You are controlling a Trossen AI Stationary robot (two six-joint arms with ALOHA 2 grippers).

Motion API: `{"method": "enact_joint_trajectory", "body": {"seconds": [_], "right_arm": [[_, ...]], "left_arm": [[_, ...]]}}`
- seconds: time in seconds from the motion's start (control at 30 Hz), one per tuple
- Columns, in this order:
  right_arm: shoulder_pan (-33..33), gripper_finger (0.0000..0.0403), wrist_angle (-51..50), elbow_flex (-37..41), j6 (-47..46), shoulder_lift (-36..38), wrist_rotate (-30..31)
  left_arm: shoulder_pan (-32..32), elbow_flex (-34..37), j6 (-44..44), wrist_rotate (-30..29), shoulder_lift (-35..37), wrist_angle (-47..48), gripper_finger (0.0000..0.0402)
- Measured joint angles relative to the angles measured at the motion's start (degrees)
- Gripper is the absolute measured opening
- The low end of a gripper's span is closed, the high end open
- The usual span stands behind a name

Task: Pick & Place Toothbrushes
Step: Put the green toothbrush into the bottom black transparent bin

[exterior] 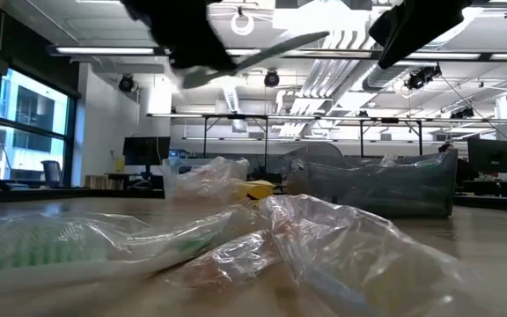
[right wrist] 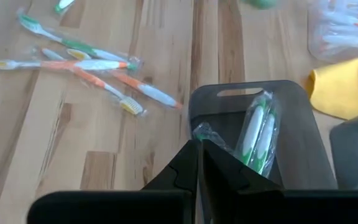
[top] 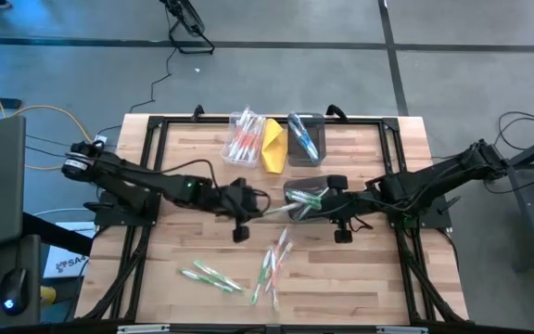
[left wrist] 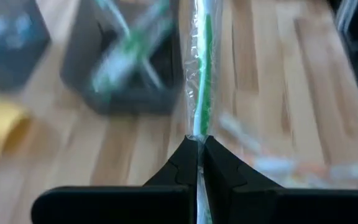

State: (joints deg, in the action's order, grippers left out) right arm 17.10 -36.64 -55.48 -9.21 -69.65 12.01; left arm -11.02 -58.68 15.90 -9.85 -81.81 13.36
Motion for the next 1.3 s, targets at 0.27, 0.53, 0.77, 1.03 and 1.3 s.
{"method": "enact_joint_trajectory", "body": {"seconds": [0.27,0.53,0.77,1.03,1.3], "right_arm": [[1.9,0.0015,-0.2,0.0,-0.2,0.9,-0.2],[5.1,0.0015,-0.2,0.0,-0.1,3.5,0.0],[5.4,0.0015,0.0,0.0,0.0,4.5,0.7],[5.4,0.0015,0.1,0.0,-0.1,4.5,3.1],[5.4,0.0015,0.4,0.0,-0.2,4.5,3.3]], "left_arm": [[6.4,0.0,-0.7,0.2,-3.2,-11.8,0.0002],[9.5,0.0,-0.7,5.1,-9.5,-28.1,0.0002],[9.9,-2.5,-0.6,6.1,-17.0,-35.1,0.0002],[10.0,-9.0,-2.6,5.9,-24.2,-35.5,0.0002],[9.9,-10.5,1.5,0.7,-29.6,-35.6,0.0002]]}}
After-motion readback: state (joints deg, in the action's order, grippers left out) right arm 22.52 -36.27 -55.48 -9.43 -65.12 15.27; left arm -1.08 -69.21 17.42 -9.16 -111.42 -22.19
